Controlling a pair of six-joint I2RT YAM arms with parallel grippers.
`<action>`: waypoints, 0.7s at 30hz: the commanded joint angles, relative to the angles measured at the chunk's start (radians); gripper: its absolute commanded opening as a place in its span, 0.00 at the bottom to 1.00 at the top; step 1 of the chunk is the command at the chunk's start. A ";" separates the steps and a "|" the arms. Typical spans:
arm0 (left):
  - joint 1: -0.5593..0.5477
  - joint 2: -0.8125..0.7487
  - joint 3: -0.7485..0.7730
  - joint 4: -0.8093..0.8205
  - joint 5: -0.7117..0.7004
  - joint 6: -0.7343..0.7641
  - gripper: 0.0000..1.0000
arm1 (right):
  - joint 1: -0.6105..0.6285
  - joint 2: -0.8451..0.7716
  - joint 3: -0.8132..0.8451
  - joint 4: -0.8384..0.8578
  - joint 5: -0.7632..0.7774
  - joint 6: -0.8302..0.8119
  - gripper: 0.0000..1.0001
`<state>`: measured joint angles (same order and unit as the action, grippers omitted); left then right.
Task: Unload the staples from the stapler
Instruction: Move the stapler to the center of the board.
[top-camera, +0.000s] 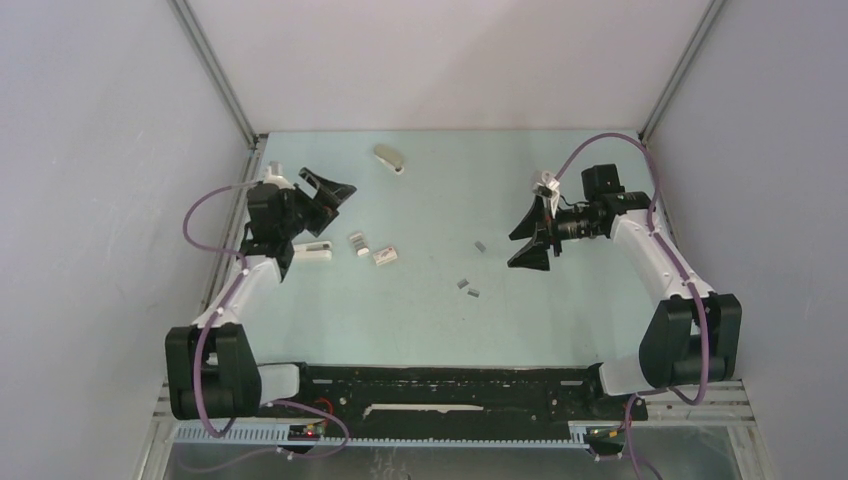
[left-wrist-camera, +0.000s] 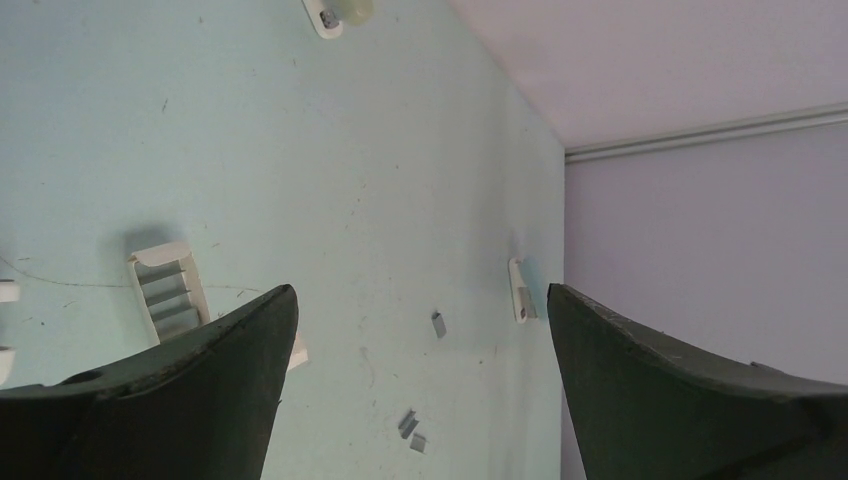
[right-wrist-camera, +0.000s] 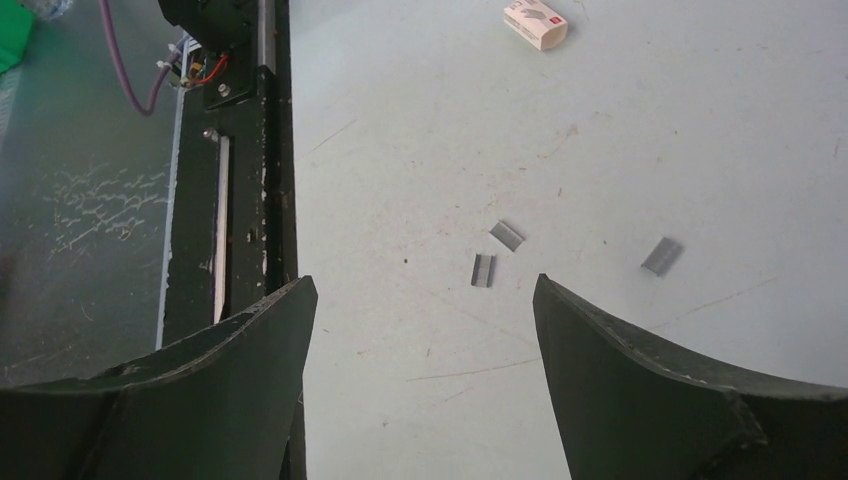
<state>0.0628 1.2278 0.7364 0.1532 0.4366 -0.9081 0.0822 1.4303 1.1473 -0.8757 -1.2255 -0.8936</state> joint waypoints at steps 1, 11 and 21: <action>-0.039 0.046 0.084 -0.029 -0.030 0.066 1.00 | -0.014 -0.025 -0.003 0.041 0.007 0.031 0.89; -0.108 0.167 0.188 -0.072 -0.038 0.073 0.99 | -0.031 0.014 -0.001 0.065 0.041 0.059 0.89; -0.125 0.122 0.239 -0.215 -0.159 0.069 0.98 | -0.040 0.055 0.037 0.069 0.038 0.085 0.89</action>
<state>-0.0555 1.3979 0.8948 0.0158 0.3511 -0.8635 0.0517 1.4769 1.1477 -0.8181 -1.1828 -0.8257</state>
